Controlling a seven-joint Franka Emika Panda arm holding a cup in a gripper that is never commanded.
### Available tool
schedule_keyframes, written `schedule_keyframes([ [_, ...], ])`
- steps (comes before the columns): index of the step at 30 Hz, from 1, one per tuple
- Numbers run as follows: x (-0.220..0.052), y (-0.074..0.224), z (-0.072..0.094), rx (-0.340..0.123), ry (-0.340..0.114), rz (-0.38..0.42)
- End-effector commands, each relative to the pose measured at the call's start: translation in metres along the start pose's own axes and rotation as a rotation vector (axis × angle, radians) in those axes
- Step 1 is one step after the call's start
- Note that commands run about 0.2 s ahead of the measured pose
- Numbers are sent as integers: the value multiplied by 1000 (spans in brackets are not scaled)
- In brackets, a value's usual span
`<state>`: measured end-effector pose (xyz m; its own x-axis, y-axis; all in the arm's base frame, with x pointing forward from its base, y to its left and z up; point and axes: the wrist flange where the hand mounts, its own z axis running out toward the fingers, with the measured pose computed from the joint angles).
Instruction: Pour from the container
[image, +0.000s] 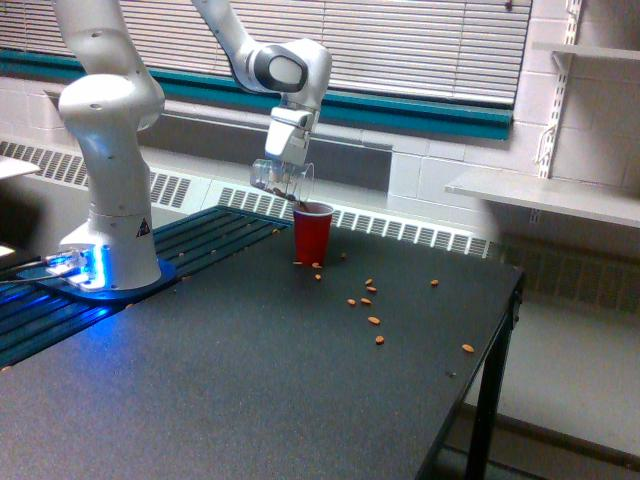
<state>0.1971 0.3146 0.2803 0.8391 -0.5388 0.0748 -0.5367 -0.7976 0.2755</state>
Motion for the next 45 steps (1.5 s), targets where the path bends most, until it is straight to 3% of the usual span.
schedule_keyframes([
  [1, 4, 1, -3, -2, 7, -37],
  [31, 4, 0, -13, 12, -11, -48],
  [40, 10, 0, -12, 11, 6, -41],
  [45, 18, 2, -4, -1, 22, -32],
])
